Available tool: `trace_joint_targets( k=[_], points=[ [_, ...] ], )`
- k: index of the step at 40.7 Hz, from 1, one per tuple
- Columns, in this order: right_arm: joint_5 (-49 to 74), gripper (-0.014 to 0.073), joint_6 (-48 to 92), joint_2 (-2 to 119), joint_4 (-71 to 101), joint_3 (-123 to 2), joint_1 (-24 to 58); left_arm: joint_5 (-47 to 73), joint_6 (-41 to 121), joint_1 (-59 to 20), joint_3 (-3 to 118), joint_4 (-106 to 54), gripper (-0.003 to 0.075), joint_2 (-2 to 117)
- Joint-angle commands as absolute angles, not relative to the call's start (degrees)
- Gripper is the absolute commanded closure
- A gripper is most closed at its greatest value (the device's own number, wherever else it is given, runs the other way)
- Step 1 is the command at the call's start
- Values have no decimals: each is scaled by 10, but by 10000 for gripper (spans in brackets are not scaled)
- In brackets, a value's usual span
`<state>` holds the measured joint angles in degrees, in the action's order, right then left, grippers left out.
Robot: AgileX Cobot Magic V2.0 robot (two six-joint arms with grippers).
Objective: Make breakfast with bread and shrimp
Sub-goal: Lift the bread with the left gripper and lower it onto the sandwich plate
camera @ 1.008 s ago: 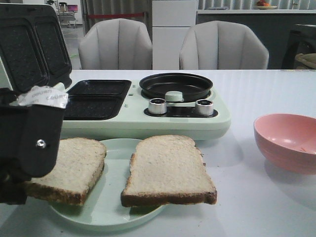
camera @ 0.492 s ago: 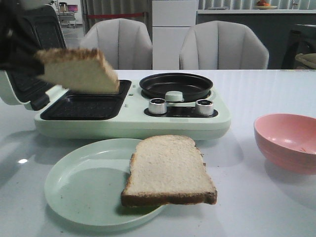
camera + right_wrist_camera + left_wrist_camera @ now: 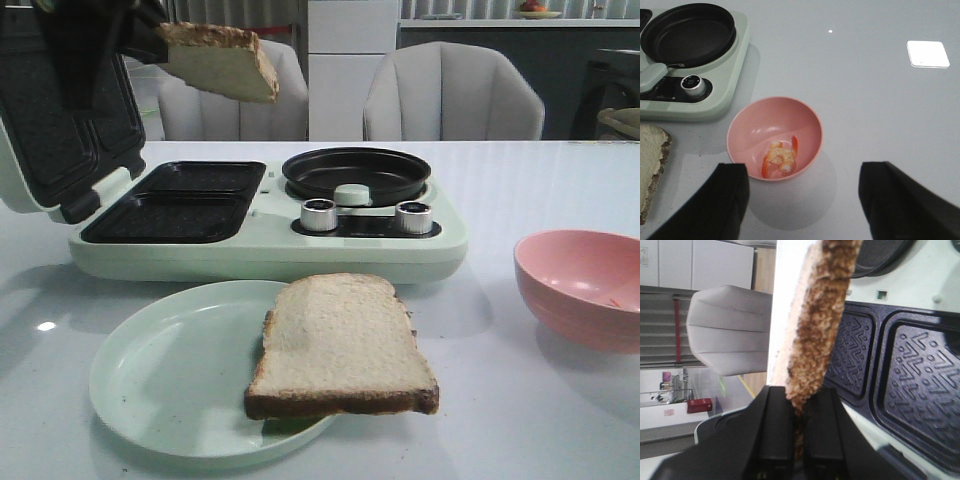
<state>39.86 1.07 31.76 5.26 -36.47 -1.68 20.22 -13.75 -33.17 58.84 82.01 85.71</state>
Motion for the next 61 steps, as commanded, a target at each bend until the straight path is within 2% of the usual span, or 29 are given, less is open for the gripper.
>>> trace_joint_targets(
  k=[1,19,36,40,47,50,52,61],
  points=[
    [354,25,10,323,50,-380,-17,177,-146,-306,644,845,622,883],
    [354,25,10,323,50,-380,-17,184,-146,-248,797,844,622,1048],
    [354,25,10,323,50,-380,-17,185,-146,-237,799,821,612,1104],
    [354,25,10,323,50,-380,-17,186,-146,-237,799,815,552,1104],
    [354,25,10,323,50,-380,-17,195,-146,-237,799,813,304,1104],
    [354,25,10,323,50,-380,-17,200,-146,-237,799,813,237,1104],
    [354,25,10,323,50,-380,-17,208,-146,-239,799,813,216,1104],
    [354,25,10,323,50,-380,-17,275,-146,-259,797,789,218,1095]
  ],
)
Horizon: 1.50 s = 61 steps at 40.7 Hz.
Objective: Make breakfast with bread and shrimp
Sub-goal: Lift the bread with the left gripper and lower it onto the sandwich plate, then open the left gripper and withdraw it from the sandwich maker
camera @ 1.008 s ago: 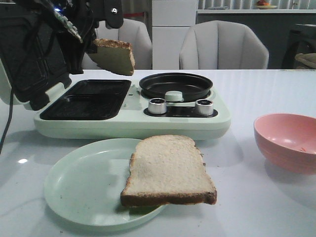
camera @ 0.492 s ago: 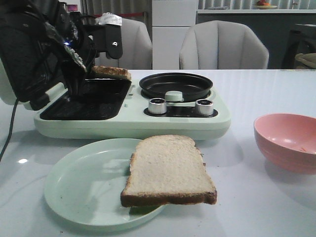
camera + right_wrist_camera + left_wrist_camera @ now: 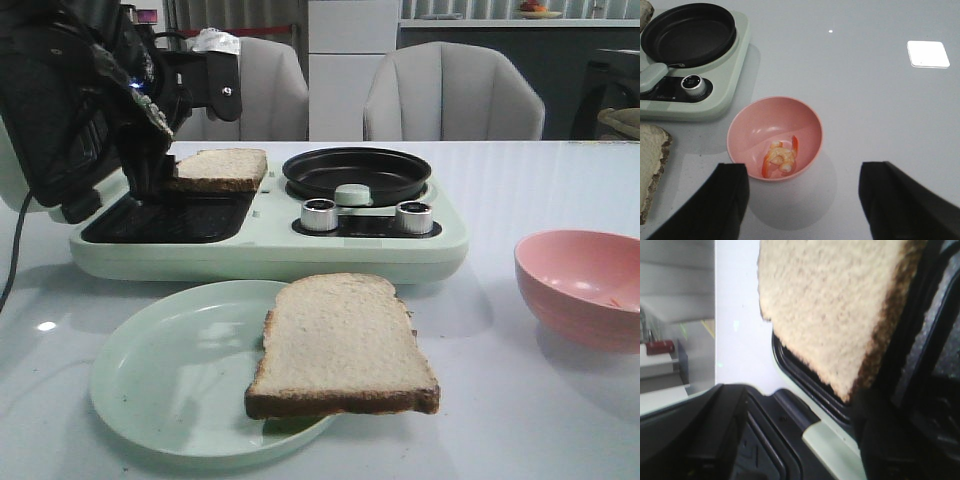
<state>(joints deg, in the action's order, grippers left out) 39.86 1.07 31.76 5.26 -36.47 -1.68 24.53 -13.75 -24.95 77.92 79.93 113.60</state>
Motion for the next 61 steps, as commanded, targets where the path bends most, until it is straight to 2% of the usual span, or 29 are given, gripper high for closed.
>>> trace_joint_targets(
  k=[1,12,24,38,61],
  points=[
    [354,25,10,323,50,-380,-17,277,-146,-263,794,783,218,1093],
    [354,25,10,323,50,-380,-17,322,-146,-306,771,630,220,1004],
    [354,25,10,323,50,-380,-17,485,-99,-364,745,406,220,876],
    [354,25,10,323,50,-380,-17,500,-81,-406,644,157,220,677],
    [354,25,10,323,50,-380,-17,505,-80,-423,463,72,221,365]
  ],
)
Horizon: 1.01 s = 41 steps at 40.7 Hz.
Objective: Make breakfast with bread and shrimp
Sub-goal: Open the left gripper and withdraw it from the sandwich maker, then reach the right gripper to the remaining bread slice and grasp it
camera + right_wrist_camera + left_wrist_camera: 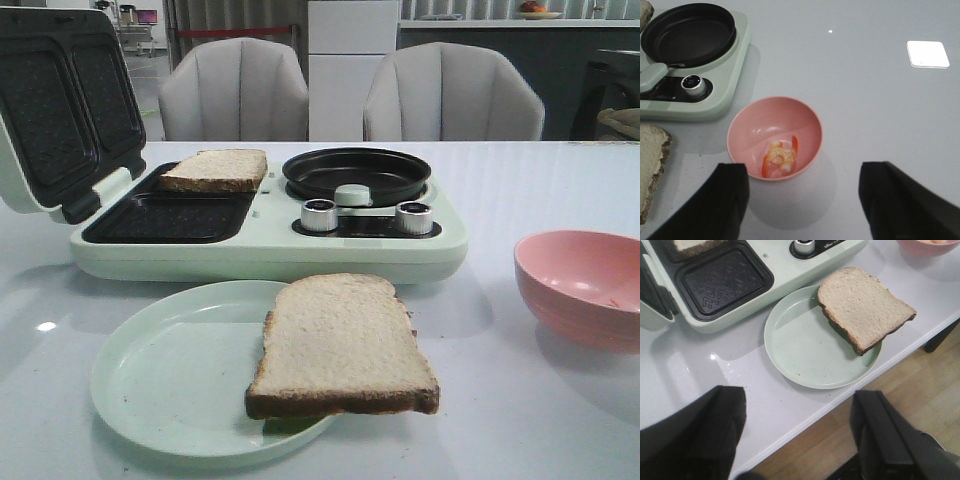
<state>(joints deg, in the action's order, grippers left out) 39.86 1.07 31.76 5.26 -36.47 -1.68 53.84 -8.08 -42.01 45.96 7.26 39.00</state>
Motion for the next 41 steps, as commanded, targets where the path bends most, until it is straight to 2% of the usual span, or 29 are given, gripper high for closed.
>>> trace_joint_targets(
  k=[1,28,35,41],
  points=[
    [352,25,10,323,50,-380,-17,505,-80,-423,460,72,221,356],
    [330,25,10,324,58,-380,-17,515,-80,-423,454,72,221,327],
    [381,25,17,341,169,-380,-17,515,-80,-423,454,72,221,327],
    [461,25,118,402,306,-380,-17,515,-80,-423,454,72,221,327]
  ],
)
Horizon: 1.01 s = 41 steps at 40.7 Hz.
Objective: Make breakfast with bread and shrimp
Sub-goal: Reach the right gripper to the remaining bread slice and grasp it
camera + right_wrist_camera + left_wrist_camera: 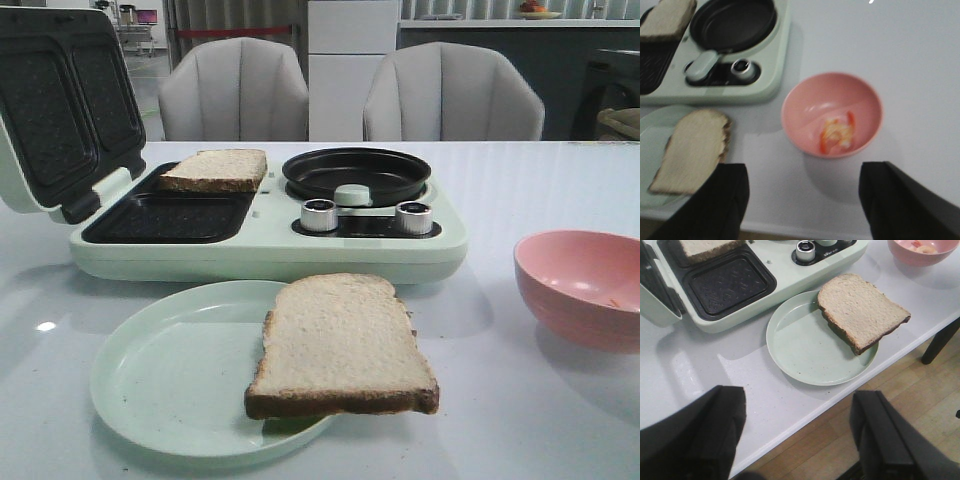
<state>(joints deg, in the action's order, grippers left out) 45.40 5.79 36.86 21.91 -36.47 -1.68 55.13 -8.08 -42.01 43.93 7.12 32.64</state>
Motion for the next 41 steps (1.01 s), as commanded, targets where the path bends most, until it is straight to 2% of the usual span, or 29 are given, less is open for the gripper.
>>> trace_joint_targets(
  k=[1,15,29,41],
  points=[
    [473,25,134,417,331,-380,-17,515,-80,-423,454,72,221,327],
    [505,25,325,582,561,-380,10,515,-80,-423,454,72,221,327],
    [356,25,332,728,596,-380,159,515,-80,-423,454,72,221,327],
    [303,25,332,837,639,-399,190,515,-80,-423,454,72,221,327]
  ],
)
